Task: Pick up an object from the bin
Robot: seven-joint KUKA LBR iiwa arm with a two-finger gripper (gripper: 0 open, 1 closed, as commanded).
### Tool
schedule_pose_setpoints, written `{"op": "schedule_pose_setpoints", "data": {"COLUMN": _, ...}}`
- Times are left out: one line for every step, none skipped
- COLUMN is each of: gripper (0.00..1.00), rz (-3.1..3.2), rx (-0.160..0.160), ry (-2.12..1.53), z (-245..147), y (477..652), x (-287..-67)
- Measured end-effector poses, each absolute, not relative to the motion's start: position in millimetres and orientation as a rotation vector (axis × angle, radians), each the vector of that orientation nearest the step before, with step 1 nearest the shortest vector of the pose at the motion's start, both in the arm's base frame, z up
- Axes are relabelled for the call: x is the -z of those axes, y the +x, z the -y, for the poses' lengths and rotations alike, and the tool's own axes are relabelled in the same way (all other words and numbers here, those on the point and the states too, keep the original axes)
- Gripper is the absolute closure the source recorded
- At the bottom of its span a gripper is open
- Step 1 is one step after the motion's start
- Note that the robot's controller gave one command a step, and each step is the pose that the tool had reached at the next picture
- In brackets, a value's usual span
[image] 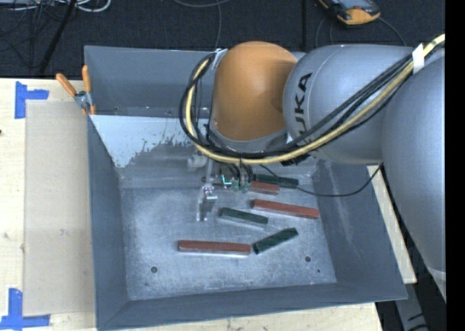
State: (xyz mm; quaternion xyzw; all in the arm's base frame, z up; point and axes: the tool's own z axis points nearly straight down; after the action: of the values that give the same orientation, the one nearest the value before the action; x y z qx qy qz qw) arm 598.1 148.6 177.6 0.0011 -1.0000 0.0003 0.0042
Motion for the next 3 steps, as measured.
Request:
{"op": "schedule_pose_setpoints", "data": {"gripper": 0.0, "rz": 3.141, "rx": 0.001, "ry": -0.001, "z": -148, "y": 599.9, "x": -182}}
{"op": "schedule_pose_setpoints", "data": {"gripper": 0.0, "rz": 3.141, "rx": 0.001, "ry": -0.103, "z": -139, "y": 552.3, "x": -153}}
{"op": "schedule_pose_setpoints", "data": {"gripper": 1.0, "rz": 3.144, "rx": 0.002, "ry": 0.097, "z": -127, "y": 553.6, "x": -78}}
